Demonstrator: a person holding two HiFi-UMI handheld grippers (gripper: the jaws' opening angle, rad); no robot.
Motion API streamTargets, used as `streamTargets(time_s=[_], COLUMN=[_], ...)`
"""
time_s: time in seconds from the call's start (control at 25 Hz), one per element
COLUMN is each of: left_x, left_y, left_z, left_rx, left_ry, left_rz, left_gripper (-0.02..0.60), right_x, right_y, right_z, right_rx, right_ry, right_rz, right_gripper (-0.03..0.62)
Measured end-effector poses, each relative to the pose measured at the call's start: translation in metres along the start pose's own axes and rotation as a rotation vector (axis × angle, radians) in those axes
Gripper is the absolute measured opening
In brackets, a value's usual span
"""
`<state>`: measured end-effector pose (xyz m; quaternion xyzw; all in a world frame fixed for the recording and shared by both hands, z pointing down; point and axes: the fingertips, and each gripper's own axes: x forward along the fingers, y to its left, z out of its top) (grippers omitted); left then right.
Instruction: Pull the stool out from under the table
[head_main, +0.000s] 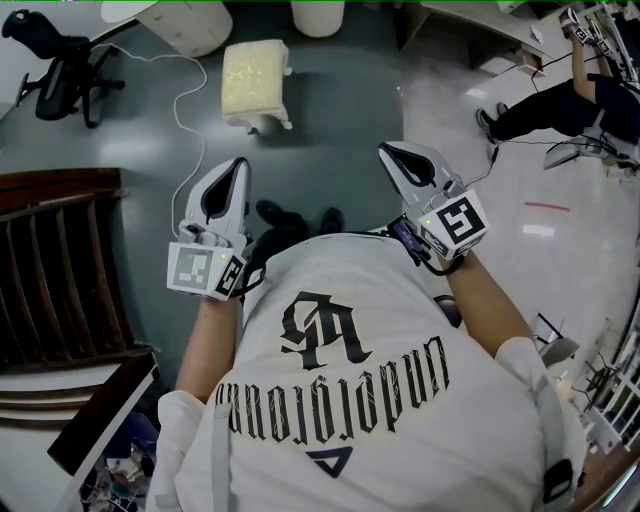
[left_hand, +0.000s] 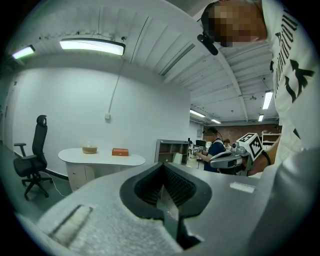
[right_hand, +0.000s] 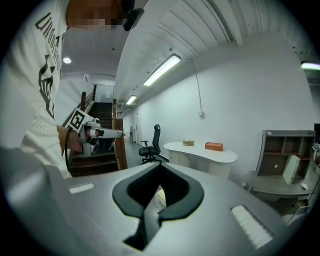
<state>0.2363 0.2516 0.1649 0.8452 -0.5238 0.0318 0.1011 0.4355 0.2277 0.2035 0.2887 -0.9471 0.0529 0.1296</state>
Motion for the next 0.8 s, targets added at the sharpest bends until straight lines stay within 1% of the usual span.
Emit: streamTargets(time_s=[0.4, 0.56, 0.8], left_x=[-0.011, -0.013, -0.009], left_y=[-0.001, -0.005, -0.008], left_z=[-0.005, -0.008, -0.006], left_rx=[-0.021, -0.027, -0.026], left_ry=[-0.004, -0.003, -0.005], left_rz=[0.028, 0.027, 0.021], left_gripper=[0.006, 0.006, 0.006], right_x=[0.002, -0.001, -0.004], right_y=[0.004, 0.007, 0.006], right_z=[0.003, 0.001, 0.006], right_rx=[-0.006, 0.001, -0.017], right_ry=[-0.018, -0.013, -0.022], right_rz=[0.027, 0.031, 0.032], right_gripper=[0.002, 0.002, 0.002])
